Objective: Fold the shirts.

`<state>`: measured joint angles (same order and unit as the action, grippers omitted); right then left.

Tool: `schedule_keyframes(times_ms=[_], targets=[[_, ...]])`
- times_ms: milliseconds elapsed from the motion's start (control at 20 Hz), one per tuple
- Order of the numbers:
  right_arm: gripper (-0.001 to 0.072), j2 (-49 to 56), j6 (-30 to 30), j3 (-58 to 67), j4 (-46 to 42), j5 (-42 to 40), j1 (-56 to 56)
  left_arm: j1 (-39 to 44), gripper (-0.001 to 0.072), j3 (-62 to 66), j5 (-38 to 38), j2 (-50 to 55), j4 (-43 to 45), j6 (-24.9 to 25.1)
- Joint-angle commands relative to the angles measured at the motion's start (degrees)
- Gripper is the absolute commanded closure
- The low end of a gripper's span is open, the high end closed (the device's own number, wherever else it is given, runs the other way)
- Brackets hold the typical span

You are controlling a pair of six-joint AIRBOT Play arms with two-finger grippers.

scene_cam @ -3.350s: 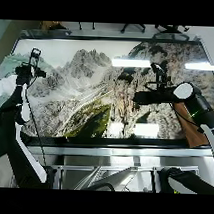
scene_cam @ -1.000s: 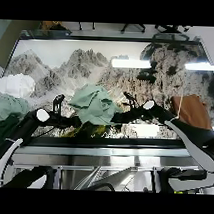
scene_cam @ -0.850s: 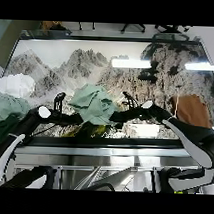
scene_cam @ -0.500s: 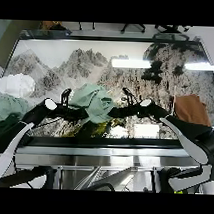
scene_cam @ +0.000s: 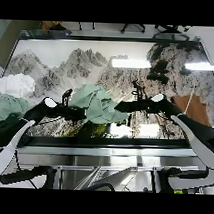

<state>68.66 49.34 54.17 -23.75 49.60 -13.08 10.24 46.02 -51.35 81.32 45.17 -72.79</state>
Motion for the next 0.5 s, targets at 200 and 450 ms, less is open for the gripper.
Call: schedule_keyframes(times_ms=[200,450], targets=[[0.0282,2.9,-0.6,0.0,0.7,1.3,0.5,-1.1,0.069,0.1,-2.2,0.1,-0.2,1.0],[0.0284,6.9,-4.7,0.0,6.6,1.2,-4.2,-1.1,0.069,0.1,-2.3,0.1,-0.2,1.0]])
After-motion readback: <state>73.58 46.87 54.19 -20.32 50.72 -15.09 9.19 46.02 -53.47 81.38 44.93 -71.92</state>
